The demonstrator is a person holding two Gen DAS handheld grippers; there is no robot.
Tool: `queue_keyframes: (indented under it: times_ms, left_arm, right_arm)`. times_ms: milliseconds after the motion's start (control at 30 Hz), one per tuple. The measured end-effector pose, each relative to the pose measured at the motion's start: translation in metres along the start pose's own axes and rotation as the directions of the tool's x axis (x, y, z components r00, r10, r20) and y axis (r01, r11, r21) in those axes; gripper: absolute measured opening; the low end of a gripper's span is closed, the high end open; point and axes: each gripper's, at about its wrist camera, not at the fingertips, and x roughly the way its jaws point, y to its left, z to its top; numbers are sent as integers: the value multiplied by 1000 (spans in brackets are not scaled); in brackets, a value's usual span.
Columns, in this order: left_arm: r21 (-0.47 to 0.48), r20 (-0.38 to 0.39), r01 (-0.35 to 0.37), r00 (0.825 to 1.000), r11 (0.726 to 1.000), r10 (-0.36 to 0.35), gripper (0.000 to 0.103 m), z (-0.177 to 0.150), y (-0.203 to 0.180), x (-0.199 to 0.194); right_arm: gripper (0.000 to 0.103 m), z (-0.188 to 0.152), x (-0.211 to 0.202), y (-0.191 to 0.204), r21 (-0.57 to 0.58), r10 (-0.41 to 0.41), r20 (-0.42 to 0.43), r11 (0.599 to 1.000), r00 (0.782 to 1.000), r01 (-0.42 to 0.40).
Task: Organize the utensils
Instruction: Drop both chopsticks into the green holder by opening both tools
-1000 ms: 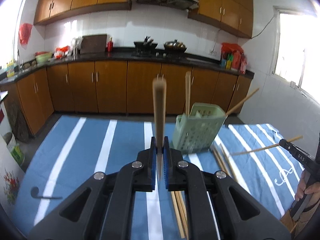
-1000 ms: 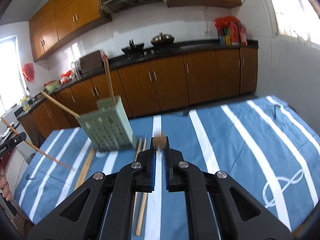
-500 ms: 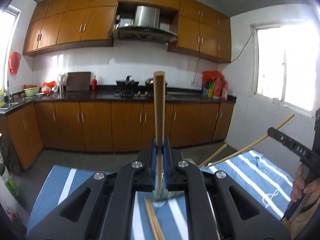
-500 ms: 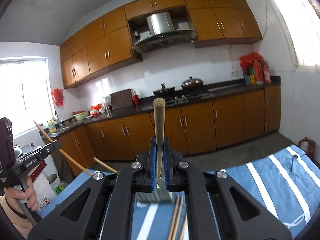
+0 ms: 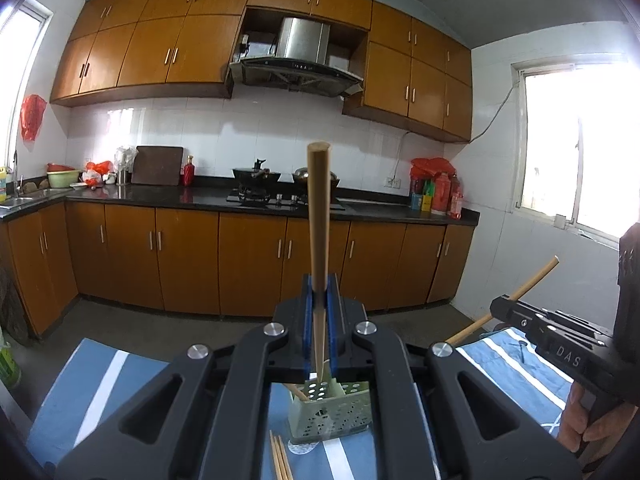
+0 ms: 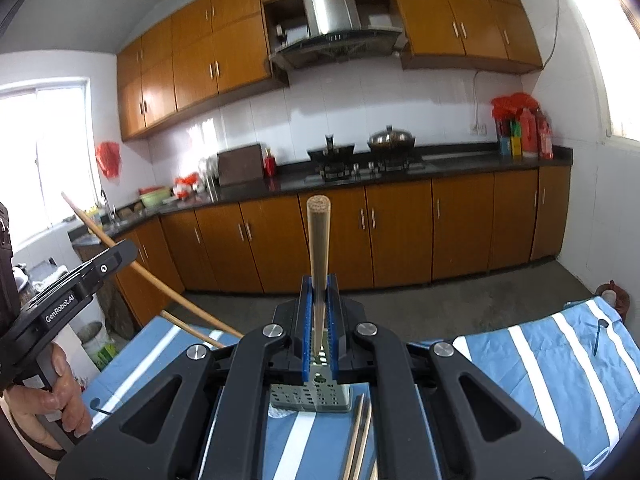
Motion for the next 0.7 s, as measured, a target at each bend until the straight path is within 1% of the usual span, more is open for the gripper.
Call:
queue_keyframes:
  times_ms: [200,400,467,533,600,700]
  left_arm:
    - [3,-56,5,998,1000,-4,7,-23,1,32]
    - [-2,-102,13,995,1000,-13,7,-33,1,50]
    - [-9,-107,12,994,1000,-13,8,-34,3,51]
    - [-11,-108,13,994,1000,-15,13,-34,4,51]
    - [-9,-105,6,994,1000,-7,17,-34,4,49]
    - [-16,-98,0,995,1000,-1,19,-32,6,42]
  right_arm:
    - [7,-11,24,-2,9,-2,-77,1000,997,3]
    - [9,-17,29,-3,29,9,-102,1000,995,-6]
    - [14,-17,27,-4,37,16,-102,999,995,-12]
    - [26,-14,27,-3,40,13,-95,999,995,-10]
    - [26,-11,24,-2,44,12,-83,999,997,-8]
    - [26,-9,12,-3,47,10,-57,999,998,-7]
